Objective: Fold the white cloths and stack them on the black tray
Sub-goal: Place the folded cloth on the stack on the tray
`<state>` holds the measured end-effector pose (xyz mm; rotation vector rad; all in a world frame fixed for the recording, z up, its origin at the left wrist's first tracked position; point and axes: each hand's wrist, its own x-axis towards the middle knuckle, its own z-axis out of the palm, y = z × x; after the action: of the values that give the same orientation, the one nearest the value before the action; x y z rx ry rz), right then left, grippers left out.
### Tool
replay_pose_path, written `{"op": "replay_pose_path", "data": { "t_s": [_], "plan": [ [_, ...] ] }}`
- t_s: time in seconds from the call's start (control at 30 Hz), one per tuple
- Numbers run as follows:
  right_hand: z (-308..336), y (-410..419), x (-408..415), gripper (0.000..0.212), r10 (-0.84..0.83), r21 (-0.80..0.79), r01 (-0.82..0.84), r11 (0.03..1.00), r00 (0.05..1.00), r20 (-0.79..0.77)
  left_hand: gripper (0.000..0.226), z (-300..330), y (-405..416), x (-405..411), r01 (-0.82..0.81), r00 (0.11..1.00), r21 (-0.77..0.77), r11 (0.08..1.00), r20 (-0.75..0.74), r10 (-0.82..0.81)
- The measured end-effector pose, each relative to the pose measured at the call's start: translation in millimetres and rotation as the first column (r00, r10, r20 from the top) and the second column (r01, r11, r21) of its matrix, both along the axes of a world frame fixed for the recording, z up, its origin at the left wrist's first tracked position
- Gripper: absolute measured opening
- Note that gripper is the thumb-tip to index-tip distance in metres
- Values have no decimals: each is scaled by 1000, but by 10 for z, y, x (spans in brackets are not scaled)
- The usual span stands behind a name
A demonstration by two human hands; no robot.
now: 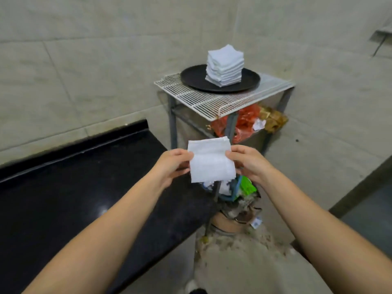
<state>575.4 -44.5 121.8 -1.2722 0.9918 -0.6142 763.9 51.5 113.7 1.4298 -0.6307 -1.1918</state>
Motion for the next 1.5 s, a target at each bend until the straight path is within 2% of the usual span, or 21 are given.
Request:
{"op": "replay_pose_path", "data": {
  "t_s": [0.23,0.3,0.43,0.57,0.67,0.77,0.9,1.0,1.1,1.2,1.27,1.37,1.5],
  "plan": [
    [1006,-1641,452,8,-10,-312,27,950,998,54,23,1002,-1597,358,-4,987,-284,959,154,50],
    [1234,-2060,522,9,-12,-401,31,916,999,48,21,1230,-2000,401,-13,979,-307,952,192,75],
    [1528,-3025,716,14,-27,-486,31,873,1000,15,18,1509,-2862,467,-67,970,-291,954,206,131],
    [1704,-3937,979,17,-15,-576,-5,818,999,-31,20,1677,-3613,544,-195,954,-290,937,165,250],
    [1752,-4433,1155,19,31,-603,-93,792,993,-112,12,1686,-4037,599,-285,934,-216,934,157,321],
    [1591,-4756,1243,18,90,-607,-201,769,974,-208,17,1561,-4256,612,-320,914,-119,940,223,339],
    [1333,-4890,1268,14,194,-572,-294,766,954,-229,28,1385,-4308,604,-403,869,-53,914,292,400],
    [1265,-4906,1249,19,243,-557,-320,767,947,-209,32,1341,-4293,591,-440,845,-58,896,310,435],
    [1372,-4876,1193,34,206,-606,-317,729,947,-248,30,1391,-4209,545,-484,806,-78,872,348,479],
    [1598,-4701,1132,40,100,-731,-256,633,963,-251,27,1467,-3955,459,-547,738,-114,830,403,541],
    [1719,-4467,1156,38,89,-801,-234,551,971,-222,24,1490,-3654,400,-564,711,-141,814,418,565],
    [1796,-3827,1287,33,184,-863,-293,412,954,-236,18,1491,-2951,325,-597,666,-180,782,432,608],
    [1658,-2499,1524,30,387,-863,-439,250,862,-326,5,1412,-1574,140,-712,510,-187,677,524,681]
  ]
}}
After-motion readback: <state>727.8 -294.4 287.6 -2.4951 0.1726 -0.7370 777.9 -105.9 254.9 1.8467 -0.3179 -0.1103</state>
